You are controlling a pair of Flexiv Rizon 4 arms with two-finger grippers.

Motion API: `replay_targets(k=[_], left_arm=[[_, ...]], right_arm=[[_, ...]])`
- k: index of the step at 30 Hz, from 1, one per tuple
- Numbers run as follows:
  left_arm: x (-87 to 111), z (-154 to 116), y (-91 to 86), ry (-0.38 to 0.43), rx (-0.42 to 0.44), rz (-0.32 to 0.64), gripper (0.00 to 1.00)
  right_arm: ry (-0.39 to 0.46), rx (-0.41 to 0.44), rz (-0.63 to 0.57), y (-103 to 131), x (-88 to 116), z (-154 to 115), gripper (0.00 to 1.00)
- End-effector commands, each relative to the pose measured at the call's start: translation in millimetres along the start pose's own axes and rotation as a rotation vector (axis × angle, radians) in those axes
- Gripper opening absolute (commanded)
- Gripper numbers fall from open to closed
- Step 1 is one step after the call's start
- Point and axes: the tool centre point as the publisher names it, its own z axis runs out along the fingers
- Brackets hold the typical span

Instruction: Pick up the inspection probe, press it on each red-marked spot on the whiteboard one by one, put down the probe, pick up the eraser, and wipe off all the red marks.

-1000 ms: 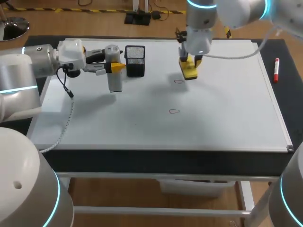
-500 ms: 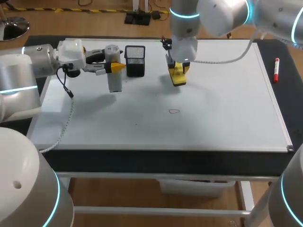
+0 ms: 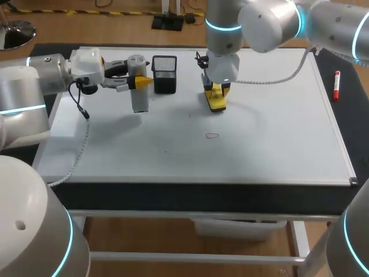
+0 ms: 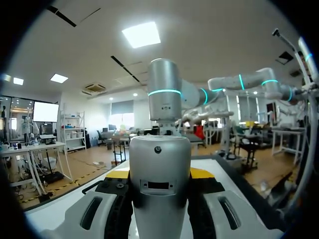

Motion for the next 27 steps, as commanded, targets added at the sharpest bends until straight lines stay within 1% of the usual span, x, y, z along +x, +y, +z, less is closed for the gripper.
replay_targets(k=[1, 12, 27], left_arm=[[-0.9, 0.0, -0.6, 0.002, 0.001, 0.000, 0.00], [-0.9, 0.0, -0.6, 0.002, 0.001, 0.000, 0.00], [-0.9, 0.0, -0.6, 0.002, 0.001, 0.000, 0.00]], right_arm=[[0.006, -0.004, 0.002, -3.5, 2.3, 1.0, 0.00], [0.022, -0.013, 0.027, -4.7, 19.4, 8.2, 0.00], [0.048, -0.021, 0.097, -9.7, 54.3, 16.2, 0.00]])
